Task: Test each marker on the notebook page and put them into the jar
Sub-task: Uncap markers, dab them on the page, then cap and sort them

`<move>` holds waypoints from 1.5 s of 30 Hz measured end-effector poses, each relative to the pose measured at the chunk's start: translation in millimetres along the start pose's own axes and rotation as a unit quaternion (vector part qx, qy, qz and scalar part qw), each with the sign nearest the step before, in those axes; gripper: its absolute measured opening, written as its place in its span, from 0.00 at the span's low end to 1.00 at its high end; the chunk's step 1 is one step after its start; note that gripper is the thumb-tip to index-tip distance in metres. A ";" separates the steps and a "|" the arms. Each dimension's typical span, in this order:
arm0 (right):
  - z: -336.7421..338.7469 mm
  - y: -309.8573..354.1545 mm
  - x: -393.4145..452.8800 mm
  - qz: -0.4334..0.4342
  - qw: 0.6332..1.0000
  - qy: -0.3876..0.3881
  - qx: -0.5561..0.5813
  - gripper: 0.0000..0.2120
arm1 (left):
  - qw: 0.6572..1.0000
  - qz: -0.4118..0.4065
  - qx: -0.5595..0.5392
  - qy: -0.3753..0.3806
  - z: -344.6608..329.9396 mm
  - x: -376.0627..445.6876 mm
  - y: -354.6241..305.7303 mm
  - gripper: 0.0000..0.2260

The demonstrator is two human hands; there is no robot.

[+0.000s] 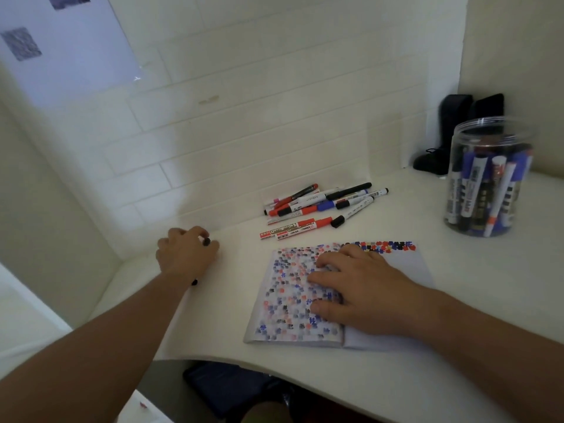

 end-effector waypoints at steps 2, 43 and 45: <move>1.2 -0.7 0.7 0.004 1.000 -0.002 0.006 0.32 | 0.996 -0.084 0.001 -0.035 7.2 1.3 -38.9 0.14; 82.7 -140.6 -2.7 -0.169 0.898 -0.278 0.297 0.10 | 0.807 -0.392 -0.423 0.125 -11.8 -61.6 -326.7 0.05; 68.1 -140.7 6.5 -0.184 0.927 -0.199 0.257 0.13 | 0.791 -0.341 -0.493 0.123 -19.9 -54.4 -314.0 0.06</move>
Point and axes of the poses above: each hand's wrist, its own x-axis towards the middle knuckle, its own z-axis out of the back of the hand, y = z × x, the point moved 9 cm from there along x, towards the middle knuckle, and after that the axes turned 14 degrees about -z, right-handed, at the moved point
